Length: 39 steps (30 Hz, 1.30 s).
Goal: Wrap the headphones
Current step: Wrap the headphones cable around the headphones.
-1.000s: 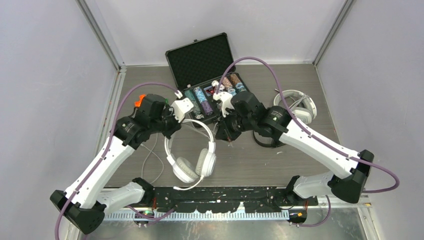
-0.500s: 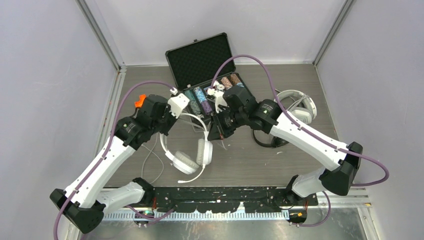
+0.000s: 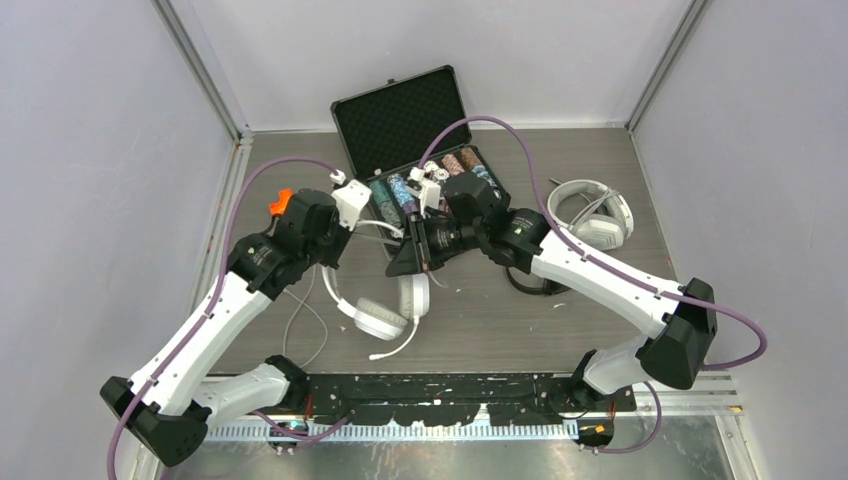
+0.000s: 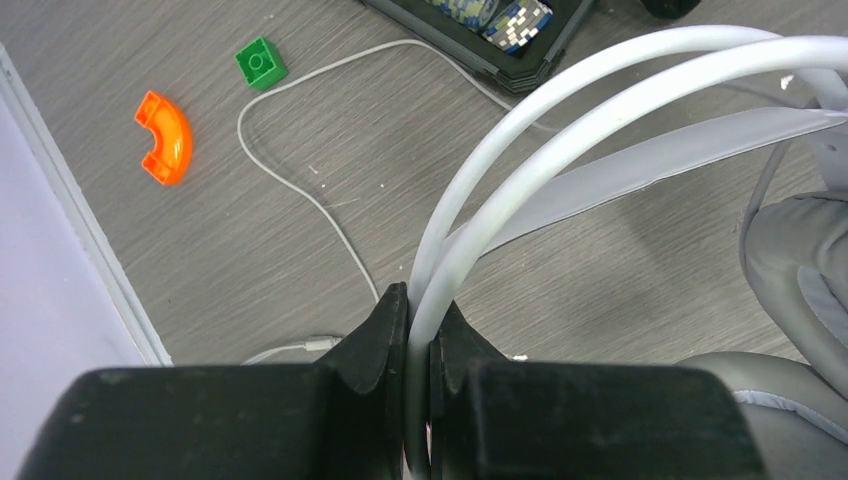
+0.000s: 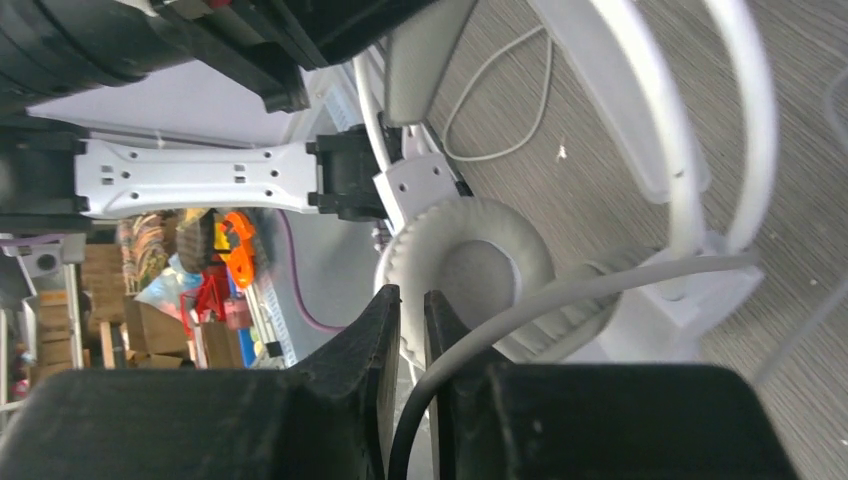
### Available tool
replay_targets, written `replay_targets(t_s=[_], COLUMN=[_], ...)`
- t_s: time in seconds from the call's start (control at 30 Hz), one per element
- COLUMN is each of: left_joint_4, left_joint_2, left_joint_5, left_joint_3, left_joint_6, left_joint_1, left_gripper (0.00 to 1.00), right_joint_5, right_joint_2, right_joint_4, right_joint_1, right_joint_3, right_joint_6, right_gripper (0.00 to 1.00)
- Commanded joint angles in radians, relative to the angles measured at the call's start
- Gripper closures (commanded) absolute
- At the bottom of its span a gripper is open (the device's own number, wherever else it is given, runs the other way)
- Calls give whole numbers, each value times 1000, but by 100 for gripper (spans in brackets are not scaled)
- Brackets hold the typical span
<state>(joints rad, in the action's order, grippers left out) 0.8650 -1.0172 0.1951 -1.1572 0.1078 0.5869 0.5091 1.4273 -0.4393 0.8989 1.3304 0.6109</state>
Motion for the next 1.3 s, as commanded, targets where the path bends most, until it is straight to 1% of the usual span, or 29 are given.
replay_targets(t_s=[0.0, 0.1, 0.27, 0.43, 0.6, 0.77, 0.93, 1.1, 1.27], left_joint_4=[-87, -83, -93, -126, -197, -229, -282, -319, -325], left_joint_2=[-1, -29, -70, -83, -63, -49, -19, -5, 0], left_joint_5=[80, 159, 267, 356, 390, 442, 440, 404, 384], left_joint_3=[-17, -38, -65, -88, -77, -71, -45, -36, -50], left_joint_6=[-146, -212, -336, -427, -504, -610, -722, -811, -896], left_joint_1=[1, 1, 1, -1, -1, -4, -6, -7, -7], left_gripper=[100, 100, 100, 100, 100, 100, 100, 100, 100], right_joint_5=[71, 77, 67, 46, 17, 1, -139, -342, -571], right_joint_2=[-2, -9, -8, 2, 1, -9, -27, -58, -120], right_joint_4=[201, 236, 258, 258, 244, 270, 286, 429, 601], right_joint_1=[1, 8, 29, 65, 102, 117, 149, 195, 284], right_joint_3=[-26, -49, -56, -47, -53, -77, -88, -153, -266], right_joint_6=[89, 103, 114, 107, 75, 64, -18, -122, -336], right_gripper=[78, 76, 76, 76, 76, 75, 76, 77, 77])
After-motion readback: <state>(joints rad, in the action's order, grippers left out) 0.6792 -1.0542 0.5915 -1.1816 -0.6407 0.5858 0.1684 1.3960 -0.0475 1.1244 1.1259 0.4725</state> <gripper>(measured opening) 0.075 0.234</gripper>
